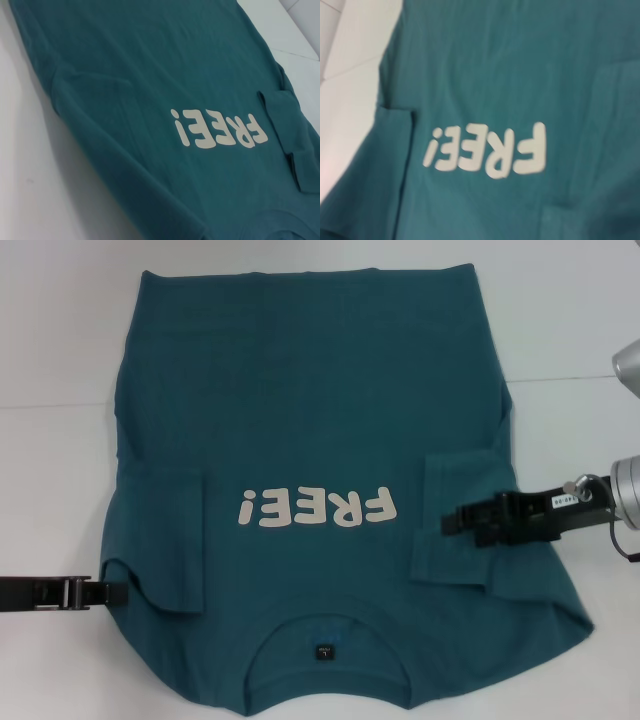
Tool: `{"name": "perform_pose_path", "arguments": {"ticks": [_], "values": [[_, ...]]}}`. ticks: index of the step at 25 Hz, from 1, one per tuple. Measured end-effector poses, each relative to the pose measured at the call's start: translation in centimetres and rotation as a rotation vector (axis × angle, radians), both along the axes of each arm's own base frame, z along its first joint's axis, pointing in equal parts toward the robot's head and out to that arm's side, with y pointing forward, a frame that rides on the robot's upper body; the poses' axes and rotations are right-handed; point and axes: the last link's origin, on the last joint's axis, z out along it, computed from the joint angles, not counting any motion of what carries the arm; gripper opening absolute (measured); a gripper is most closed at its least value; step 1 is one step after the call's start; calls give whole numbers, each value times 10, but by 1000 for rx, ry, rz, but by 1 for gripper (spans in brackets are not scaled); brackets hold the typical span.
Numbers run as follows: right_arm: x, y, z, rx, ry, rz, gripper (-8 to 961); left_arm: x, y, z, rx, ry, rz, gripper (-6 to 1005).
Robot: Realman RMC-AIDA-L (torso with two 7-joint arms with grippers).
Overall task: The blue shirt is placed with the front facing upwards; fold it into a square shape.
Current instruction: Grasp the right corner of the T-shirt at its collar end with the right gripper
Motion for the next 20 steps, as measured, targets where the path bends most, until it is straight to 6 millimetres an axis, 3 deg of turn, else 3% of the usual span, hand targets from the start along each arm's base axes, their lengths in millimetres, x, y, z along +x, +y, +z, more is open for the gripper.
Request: {"name": "perform_pose_path", "arguments": {"ticks": [6, 10, 17, 20], "values": [[-7, 4, 2, 6, 13, 21, 734, -3, -1, 1, 10, -7, 7, 33], [0, -2, 20, 10, 15, 27, 734, -3, -2, 2, 16, -16, 5, 33], [33, -39, 67, -11, 37, -38, 734, -1, -2, 3, 17, -29, -4, 33], [46, -54, 75, -18, 48, -59, 734, -1, -2, 3, 16, -30, -5, 33]]}}
